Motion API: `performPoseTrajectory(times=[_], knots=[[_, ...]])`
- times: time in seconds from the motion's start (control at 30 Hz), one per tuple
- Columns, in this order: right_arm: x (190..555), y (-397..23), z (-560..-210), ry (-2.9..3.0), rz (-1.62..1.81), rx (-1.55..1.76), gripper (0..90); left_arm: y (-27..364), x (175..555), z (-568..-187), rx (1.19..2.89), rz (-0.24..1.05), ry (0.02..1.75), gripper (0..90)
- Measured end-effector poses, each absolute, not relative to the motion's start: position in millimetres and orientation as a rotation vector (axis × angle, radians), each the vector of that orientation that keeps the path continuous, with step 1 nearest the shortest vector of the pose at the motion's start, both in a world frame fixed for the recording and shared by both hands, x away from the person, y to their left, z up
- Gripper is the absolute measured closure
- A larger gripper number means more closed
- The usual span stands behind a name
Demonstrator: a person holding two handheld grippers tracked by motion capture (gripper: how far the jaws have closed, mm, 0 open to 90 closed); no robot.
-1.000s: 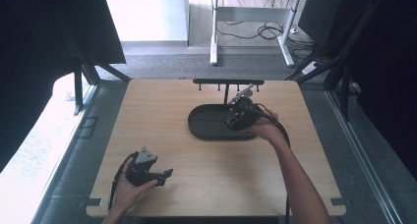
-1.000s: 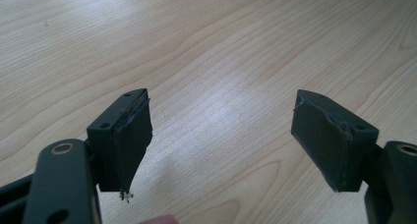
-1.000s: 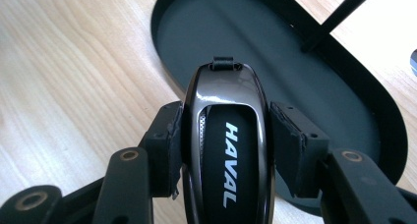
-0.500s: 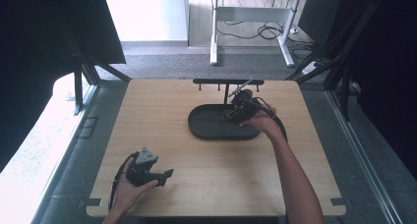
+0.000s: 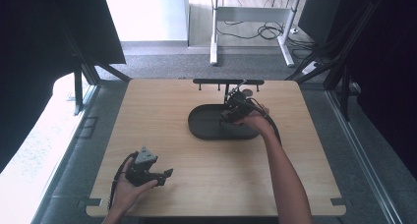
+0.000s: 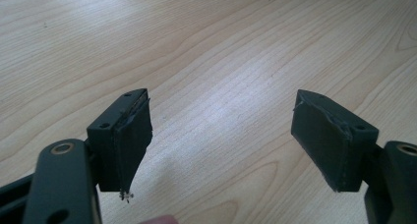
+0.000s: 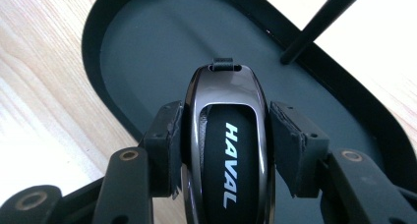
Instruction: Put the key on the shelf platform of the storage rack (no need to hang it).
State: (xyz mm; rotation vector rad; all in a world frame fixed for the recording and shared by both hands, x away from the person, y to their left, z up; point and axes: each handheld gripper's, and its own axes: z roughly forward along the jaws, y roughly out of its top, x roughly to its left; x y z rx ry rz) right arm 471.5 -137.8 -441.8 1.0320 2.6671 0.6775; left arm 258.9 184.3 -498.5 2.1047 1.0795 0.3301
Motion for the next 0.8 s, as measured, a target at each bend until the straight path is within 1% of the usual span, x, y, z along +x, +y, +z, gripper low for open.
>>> performPoseTrajectory(times=[0.13, 0.4, 0.8], knots=[[474.5, -135.1, -453.5, 2.682, 0.655, 1.035, 49.4, 183.8, 259.2, -499.0, 2.107, 0.327, 1.079, 23.6], [478.8, -137.0, -464.1, 2.685, 0.608, 1.051, 49.4, 182.3, 259.1, -499.8, 2.111, 0.325, 1.074, 23.7], [485.7, -153.6, -488.7, 2.681, 0.519, 1.100, 49.3, 180.9, 259.2, -500.8, 2.117, 0.324, 1.073, 23.6]])
